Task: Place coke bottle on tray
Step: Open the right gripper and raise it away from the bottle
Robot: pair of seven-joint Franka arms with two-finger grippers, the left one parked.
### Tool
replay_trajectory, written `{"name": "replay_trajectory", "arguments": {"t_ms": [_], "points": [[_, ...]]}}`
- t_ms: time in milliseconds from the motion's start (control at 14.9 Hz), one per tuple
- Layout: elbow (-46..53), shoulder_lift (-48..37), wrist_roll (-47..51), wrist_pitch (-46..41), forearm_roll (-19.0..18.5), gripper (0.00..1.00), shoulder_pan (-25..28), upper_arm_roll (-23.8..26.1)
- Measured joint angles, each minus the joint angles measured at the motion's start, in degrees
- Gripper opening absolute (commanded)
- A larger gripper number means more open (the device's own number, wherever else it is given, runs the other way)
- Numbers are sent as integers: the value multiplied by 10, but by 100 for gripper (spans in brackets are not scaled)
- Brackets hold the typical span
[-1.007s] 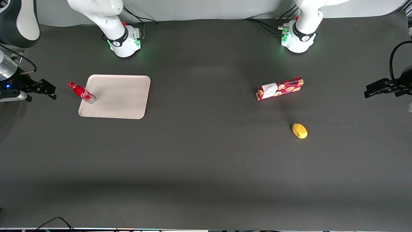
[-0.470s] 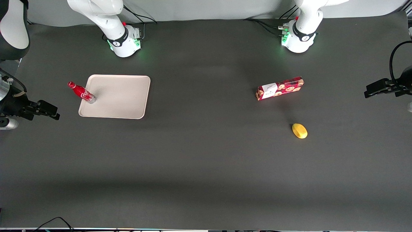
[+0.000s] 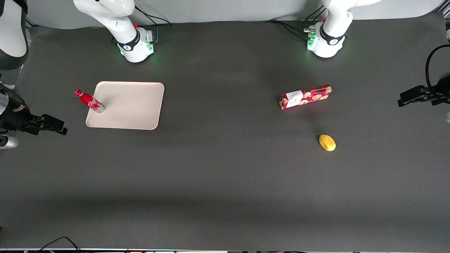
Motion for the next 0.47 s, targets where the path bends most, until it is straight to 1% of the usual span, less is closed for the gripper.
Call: {"name": "replay_trajectory", "arguments": {"t_ms": [201, 470], "points": [[1, -12, 0, -47, 0, 100, 0, 2], [-1, -35, 0, -63, 0, 100, 0, 4]]}}
